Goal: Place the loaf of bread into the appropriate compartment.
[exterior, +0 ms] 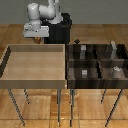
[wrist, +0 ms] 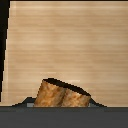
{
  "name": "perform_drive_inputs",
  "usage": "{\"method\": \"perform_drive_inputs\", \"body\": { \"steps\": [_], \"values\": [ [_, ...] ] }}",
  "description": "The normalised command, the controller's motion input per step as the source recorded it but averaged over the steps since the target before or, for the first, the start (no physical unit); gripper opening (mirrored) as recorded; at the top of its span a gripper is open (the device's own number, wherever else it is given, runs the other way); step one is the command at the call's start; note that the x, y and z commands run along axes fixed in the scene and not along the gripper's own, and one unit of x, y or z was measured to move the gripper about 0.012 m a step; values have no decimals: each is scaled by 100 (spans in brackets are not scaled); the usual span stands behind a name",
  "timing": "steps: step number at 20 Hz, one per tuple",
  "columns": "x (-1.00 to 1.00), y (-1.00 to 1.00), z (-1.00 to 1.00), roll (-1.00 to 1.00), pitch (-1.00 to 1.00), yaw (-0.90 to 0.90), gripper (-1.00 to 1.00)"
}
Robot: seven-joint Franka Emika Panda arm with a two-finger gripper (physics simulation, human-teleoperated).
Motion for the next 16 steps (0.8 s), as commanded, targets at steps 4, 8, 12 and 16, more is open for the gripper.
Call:
{"method": "perform_drive_inputs", "body": {
  "steps": [4,8,12,16],
  "values": [
    [0,100,0,0,0,0,-100],
    [0,100,0,0,0,0,-100],
    [0,100,0,0,0,0,-100],
    [0,100,0,0,0,0,-100]
  ]
}}
